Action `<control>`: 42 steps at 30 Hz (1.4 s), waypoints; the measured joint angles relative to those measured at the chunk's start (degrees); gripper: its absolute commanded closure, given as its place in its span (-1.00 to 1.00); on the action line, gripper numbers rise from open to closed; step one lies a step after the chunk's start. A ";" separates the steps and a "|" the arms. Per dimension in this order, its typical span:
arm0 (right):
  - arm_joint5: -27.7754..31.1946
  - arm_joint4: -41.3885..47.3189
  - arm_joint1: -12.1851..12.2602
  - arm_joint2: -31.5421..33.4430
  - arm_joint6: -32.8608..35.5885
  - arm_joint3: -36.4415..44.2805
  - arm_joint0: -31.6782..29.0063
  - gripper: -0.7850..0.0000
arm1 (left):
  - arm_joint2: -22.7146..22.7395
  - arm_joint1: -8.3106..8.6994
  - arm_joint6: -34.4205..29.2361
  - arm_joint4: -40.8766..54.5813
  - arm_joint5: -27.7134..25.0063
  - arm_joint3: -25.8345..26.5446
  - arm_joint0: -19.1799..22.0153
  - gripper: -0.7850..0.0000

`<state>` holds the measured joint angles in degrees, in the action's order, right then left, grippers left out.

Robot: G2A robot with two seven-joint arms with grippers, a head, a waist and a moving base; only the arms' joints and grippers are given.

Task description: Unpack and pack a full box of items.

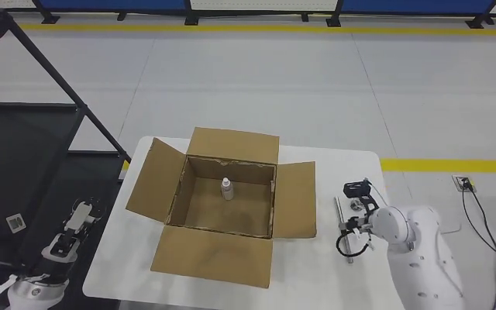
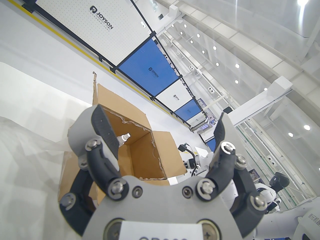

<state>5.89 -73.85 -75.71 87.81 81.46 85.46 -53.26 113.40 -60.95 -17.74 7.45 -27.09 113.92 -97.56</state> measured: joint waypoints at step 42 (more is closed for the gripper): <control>-3.56 4.69 0.79 -5.66 -7.13 -14.22 4.25 0.55 | 0.00 0.00 0.00 0.00 0.00 0.00 0.00 -1.00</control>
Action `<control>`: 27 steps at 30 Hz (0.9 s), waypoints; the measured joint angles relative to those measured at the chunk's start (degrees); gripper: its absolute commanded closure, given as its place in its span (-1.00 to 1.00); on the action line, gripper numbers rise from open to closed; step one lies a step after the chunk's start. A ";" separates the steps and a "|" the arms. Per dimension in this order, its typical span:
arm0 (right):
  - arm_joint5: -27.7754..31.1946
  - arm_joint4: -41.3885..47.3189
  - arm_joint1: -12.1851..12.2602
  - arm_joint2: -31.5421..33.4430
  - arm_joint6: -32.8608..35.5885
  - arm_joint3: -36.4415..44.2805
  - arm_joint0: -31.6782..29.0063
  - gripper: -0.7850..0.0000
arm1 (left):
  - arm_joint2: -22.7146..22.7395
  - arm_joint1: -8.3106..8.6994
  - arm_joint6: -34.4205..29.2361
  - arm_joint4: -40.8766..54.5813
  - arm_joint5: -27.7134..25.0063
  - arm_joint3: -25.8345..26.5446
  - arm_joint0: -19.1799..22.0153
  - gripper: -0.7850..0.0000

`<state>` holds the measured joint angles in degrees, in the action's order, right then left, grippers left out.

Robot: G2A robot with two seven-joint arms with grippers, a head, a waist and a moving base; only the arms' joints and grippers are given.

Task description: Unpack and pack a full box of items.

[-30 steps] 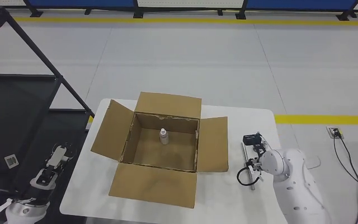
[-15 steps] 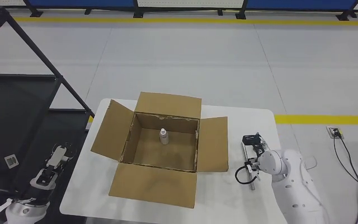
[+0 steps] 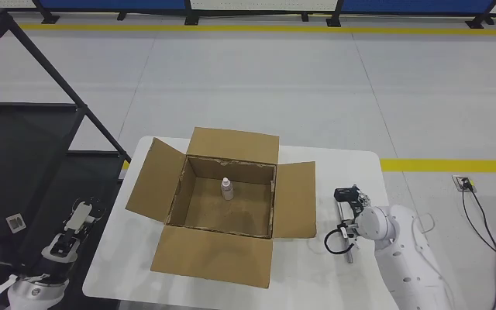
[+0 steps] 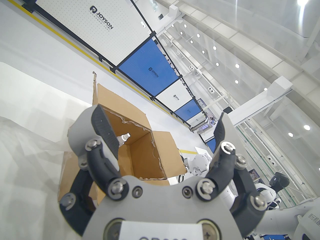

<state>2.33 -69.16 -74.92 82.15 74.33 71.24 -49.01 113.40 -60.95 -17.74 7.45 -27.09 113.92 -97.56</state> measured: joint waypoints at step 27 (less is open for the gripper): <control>-0.22 3.40 2.32 6.24 1.14 18.24 -1.19 1.00 | 0.00 0.00 0.00 0.00 0.00 0.00 0.00 -1.00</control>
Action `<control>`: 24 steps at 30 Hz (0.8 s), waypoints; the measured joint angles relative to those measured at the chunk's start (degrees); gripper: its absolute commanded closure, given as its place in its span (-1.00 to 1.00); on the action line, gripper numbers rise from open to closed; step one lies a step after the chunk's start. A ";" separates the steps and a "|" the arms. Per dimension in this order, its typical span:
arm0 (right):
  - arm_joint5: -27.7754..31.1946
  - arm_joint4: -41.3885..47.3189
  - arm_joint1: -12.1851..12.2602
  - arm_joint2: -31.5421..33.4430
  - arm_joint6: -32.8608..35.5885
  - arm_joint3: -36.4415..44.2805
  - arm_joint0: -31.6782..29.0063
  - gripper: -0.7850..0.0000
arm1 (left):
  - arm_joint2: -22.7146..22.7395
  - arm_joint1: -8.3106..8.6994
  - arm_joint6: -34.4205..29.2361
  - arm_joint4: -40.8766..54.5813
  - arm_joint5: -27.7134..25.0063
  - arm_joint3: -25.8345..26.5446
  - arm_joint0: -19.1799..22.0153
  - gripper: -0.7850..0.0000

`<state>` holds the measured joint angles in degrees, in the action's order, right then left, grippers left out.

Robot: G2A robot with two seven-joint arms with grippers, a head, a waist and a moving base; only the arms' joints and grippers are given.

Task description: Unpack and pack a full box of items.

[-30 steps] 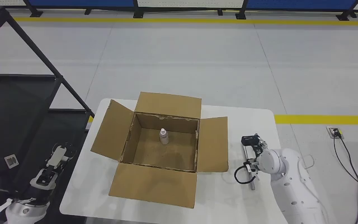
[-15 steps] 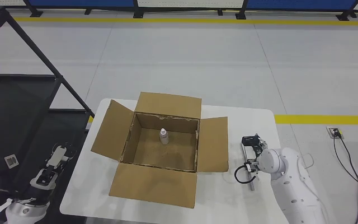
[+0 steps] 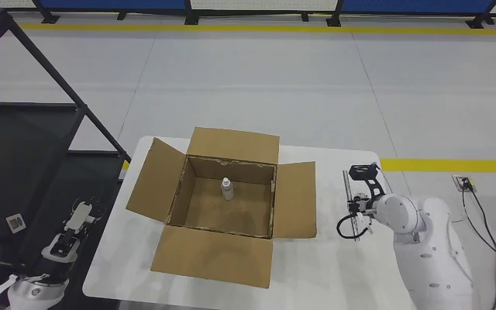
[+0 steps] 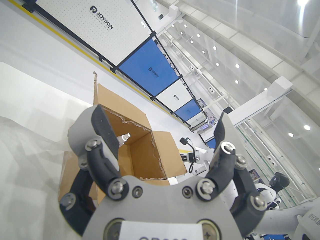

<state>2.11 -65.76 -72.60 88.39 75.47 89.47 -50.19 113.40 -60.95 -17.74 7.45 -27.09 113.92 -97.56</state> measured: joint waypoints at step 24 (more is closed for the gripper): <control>-5.27 11.88 -4.53 -30.88 -9.53 6.07 16.09 1.00 | 0.00 0.00 0.00 0.00 0.00 0.00 0.00 -1.00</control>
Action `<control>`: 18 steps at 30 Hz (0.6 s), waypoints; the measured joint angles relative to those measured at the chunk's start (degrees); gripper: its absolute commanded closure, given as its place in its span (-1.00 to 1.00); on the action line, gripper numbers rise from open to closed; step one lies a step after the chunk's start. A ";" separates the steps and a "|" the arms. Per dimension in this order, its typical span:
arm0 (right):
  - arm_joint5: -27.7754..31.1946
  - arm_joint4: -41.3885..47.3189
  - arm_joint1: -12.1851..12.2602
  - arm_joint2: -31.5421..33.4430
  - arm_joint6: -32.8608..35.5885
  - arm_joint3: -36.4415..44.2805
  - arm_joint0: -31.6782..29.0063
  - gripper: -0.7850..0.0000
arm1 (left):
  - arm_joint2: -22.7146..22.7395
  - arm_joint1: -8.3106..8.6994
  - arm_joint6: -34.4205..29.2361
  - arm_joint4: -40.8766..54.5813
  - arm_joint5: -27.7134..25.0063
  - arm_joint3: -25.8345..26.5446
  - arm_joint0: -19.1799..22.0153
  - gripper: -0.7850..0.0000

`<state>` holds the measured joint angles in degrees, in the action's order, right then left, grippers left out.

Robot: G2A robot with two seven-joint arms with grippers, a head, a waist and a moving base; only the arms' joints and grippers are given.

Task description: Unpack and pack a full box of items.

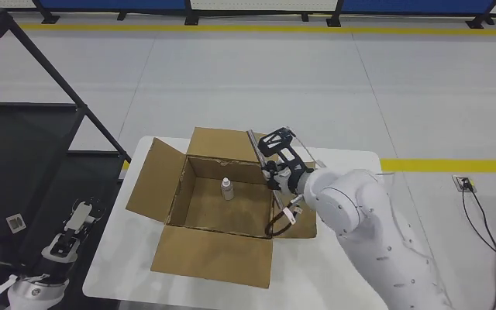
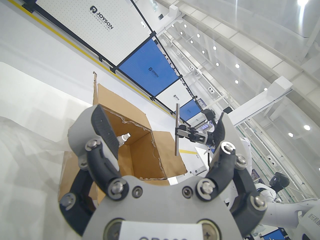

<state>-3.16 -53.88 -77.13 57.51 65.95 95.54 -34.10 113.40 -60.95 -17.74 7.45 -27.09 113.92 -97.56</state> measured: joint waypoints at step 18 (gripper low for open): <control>0.38 5.80 -6.67 -15.89 -5.37 -29.71 11.68 1.00 | 0.00 0.00 0.00 0.00 0.00 0.00 0.00 -1.00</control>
<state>-2.78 -48.08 -83.80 41.62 60.58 65.83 -22.42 113.40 -60.95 -17.74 7.45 -27.09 113.92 -97.56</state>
